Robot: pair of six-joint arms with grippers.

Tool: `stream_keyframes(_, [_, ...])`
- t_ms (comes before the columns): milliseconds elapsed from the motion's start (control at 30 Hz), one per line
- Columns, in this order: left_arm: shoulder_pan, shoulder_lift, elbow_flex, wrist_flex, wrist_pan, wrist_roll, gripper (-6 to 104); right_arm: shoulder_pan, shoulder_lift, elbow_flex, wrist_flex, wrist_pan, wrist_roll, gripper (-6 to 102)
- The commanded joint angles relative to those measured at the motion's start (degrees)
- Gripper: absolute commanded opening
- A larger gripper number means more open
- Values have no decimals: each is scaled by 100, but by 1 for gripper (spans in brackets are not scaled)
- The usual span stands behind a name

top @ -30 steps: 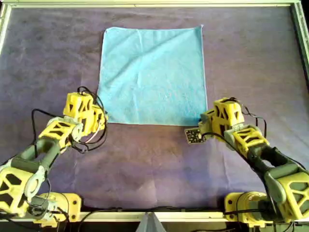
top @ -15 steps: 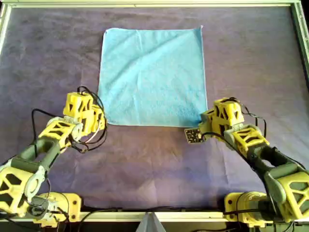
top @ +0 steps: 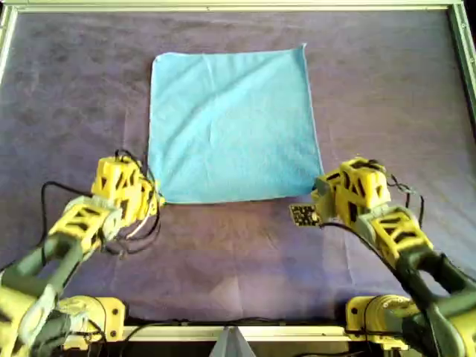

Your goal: Fold a cloth

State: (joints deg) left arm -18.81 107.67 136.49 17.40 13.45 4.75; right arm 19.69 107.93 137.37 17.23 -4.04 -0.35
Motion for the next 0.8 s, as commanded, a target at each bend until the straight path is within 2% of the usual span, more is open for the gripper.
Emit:
stream_keyframes(0, [-281,1397,387,9,35,-44,-1,18,826,229,-105,-26,-18,-2])
stream_keyframes(267, [-246,2153,800,0,18,-44,-1,0,1424,984,-97,-26,-26,-2])
stream_keyframes(300, [-220,2109,738,0,-70,-44,-1,-9,1459,1002,-105,-26,-26,-2])
stream_keyframes(400, [-193,2101,712,-105,-79,44,-1,-53,1468,861,-229,70,-26,-2])
stream_keyframes(567, [-176,1978,483,-466,-88,53,-1,-70,1151,334,-791,79,-26,-2])
stream_keyframes(700, [185,1046,-44,-1187,-88,53,-1,-105,404,-264,-1600,70,35,-2])
stream_keyframes(767, [343,396,-492,-1406,-88,53,-1,-114,-185,-650,-1881,70,0,-2])
